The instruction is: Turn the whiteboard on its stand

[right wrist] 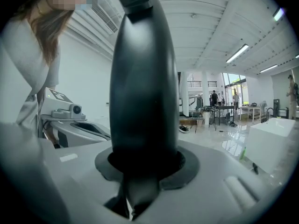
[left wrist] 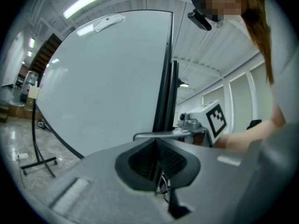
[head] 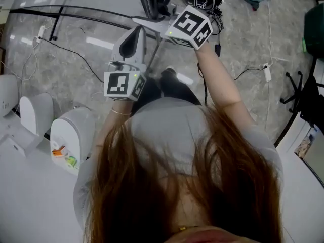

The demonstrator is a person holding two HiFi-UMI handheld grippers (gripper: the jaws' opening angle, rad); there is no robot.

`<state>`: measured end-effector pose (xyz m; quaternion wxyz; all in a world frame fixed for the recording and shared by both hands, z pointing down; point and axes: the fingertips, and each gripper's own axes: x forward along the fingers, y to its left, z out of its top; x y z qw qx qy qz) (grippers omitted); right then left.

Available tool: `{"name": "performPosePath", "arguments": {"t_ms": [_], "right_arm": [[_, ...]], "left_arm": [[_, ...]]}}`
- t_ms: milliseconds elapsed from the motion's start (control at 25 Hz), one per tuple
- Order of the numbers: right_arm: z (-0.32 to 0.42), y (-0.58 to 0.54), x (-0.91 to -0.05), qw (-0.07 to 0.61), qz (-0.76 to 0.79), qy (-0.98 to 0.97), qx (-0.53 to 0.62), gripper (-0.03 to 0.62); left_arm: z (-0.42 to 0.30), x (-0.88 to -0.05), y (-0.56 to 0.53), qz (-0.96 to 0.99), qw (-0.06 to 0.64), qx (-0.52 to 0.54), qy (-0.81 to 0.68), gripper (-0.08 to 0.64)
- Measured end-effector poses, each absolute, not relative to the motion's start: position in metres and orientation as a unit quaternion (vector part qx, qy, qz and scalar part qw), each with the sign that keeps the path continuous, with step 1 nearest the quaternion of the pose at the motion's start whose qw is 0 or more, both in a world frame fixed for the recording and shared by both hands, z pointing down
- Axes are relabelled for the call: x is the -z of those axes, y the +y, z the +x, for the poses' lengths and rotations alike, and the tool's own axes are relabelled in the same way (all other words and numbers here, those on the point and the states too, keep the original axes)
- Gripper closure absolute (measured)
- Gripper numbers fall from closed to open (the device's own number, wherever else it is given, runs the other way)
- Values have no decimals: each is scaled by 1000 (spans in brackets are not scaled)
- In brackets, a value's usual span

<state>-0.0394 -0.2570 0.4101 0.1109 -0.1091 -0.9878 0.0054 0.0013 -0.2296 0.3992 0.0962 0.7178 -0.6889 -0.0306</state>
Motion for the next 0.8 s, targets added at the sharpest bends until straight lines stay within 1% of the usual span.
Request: {"name": "performPosePath", "arguments": {"t_ms": [160,320,560,800], "right_arm": [[-28,-250,-413,110,-108,-988,-11,459],[1,-241,-410,105,-108,-989,-10,459],[46,-231,-406,83,-95,-992,-1,465],[85,-213,-406,85,-93,-992,-3,462]], "left_arm": [[9,-403,-220,743,107,37,-659,560],[38,-403,-214,771,119,44,-624,560],[83,-401,-205,786,108,26,-609,560],[123,-401,-186,780,100,23,-618,560]]}}
